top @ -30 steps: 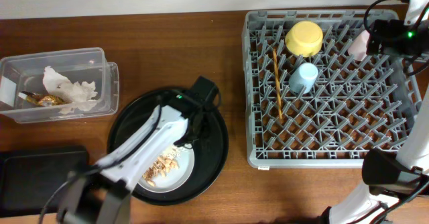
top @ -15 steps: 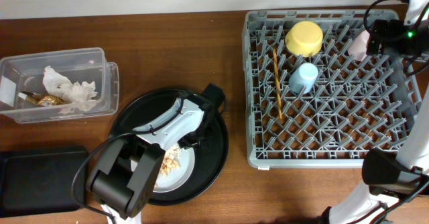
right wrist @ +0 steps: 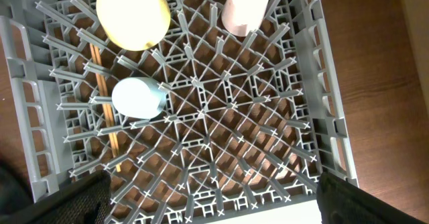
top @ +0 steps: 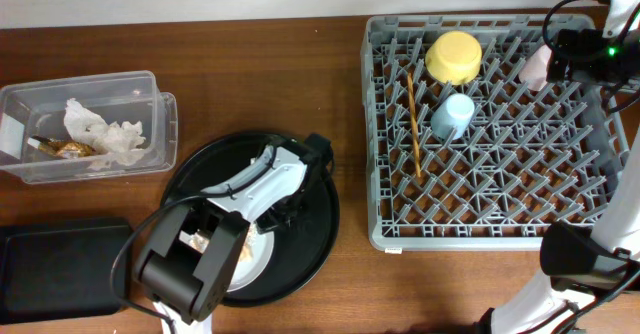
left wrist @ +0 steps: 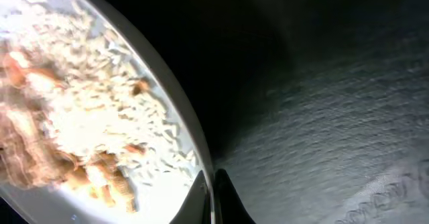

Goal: Sort waste into correct bins and load items into the dishwasher rack
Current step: 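Grasp the white plate's rim with the left gripper, then carry the plate left and tip the food scraps onto the black tray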

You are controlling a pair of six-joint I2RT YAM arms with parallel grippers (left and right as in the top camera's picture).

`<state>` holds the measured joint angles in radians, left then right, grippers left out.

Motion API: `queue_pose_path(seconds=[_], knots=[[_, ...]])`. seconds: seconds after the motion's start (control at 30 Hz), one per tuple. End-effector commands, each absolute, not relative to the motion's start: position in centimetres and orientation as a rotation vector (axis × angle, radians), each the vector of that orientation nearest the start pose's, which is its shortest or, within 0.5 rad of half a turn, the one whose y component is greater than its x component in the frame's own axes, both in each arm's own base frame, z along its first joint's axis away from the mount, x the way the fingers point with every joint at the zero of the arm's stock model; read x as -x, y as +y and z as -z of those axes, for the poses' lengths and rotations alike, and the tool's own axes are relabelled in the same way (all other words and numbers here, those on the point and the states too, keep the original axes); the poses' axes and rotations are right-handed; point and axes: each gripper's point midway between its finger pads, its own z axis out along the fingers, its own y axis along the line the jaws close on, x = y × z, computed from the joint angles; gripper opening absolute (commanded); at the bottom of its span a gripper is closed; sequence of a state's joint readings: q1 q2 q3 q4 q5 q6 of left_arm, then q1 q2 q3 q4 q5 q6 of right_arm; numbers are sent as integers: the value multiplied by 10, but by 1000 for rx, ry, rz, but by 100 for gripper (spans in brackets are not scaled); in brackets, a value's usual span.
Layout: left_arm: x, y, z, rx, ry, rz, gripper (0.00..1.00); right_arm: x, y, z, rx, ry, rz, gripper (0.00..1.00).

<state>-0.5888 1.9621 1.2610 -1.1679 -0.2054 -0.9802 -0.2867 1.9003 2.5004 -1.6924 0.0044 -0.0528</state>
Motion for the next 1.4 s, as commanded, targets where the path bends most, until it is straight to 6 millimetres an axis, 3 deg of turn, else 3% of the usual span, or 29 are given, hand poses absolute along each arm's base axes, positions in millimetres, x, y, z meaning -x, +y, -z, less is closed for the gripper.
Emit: queue_pose_path(seconds=[0.0,0.2,0.37,0.53,0.63,0.77,0.9,1.0,1.17,1.37], knots=[[-266,-106,-40,539,3023,-719,1,-370,-113,-332,-322,2657,135,98],[-295,-65,-80,589,3016,-776,1,-370,-113,-332,-322,2657,135,98],[-327,-7,-116,761,2997,-700,1,-370,-113,-332,-322,2657,135,98],[-354,39,-149,919,2986,-393,1,-370,-113,-332,-322,2657,135,98],[-355,66,-149,1047,2972,-243,1,-370,-113,-332,-322,2657,135,98],[-352,117,-146,1352,2848,6,1,-370,-113,-332,-322,2657,135,98],[-340,156,-147,1547,2736,125,1,-370,-113,-332,-322,2657,135,98],[-335,170,-150,1644,2653,313,1,-370,-113,-332,-322,2657,135,98],[-330,200,-153,1740,2517,415,1,-370,-113,-332,-322,2657,135,98],[-336,207,-168,1716,2378,741,1,-370,-113,-332,-322,2657,135,98]])
